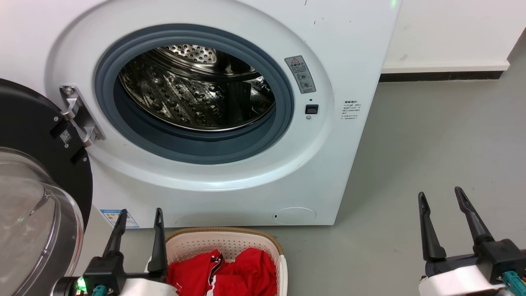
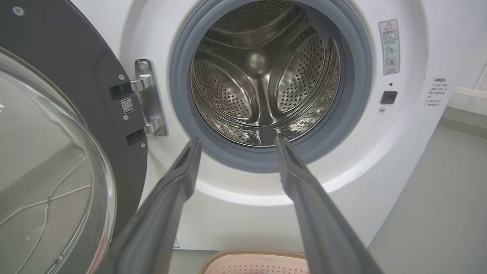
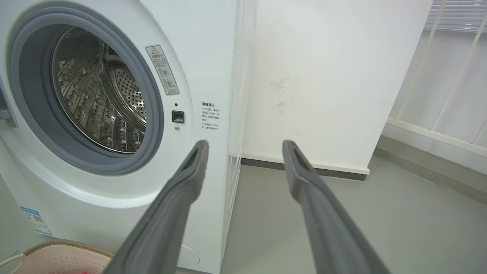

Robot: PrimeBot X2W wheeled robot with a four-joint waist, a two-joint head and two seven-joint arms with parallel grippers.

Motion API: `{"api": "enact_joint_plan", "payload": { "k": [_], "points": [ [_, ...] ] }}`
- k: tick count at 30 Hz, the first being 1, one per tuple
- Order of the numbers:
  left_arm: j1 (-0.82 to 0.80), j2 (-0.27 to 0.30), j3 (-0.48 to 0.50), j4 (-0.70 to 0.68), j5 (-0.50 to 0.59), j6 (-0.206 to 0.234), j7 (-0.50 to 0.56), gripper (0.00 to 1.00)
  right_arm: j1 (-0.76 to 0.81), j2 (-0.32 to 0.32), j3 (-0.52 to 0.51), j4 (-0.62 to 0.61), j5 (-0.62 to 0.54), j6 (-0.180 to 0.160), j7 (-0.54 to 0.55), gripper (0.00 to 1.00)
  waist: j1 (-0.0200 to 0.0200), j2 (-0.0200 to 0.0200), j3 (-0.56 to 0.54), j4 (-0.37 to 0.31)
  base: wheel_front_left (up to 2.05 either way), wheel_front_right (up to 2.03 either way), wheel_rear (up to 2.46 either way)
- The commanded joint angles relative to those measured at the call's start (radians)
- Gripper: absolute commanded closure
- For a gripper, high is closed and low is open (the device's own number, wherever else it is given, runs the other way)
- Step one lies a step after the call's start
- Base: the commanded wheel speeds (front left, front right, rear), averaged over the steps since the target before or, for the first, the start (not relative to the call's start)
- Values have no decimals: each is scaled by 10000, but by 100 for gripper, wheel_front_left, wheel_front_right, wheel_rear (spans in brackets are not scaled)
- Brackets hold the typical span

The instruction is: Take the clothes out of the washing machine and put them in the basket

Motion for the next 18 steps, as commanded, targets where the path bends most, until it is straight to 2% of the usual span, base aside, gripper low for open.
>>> {"api": "enact_joint_plan", "payload": {
  "k": [1,18],
  "points": [
    [87,-31,10,-82,136,-37,-22,0,123,6,-3,45,71,-11,-20,0,1,-1,-27,-9,0,0,0],
    [111,-297,196,32,550,-182,-22,0,-8,4,34,214,40,-11,-20,0,1,-1,-94,-134,0,0,0]
  ]
}}
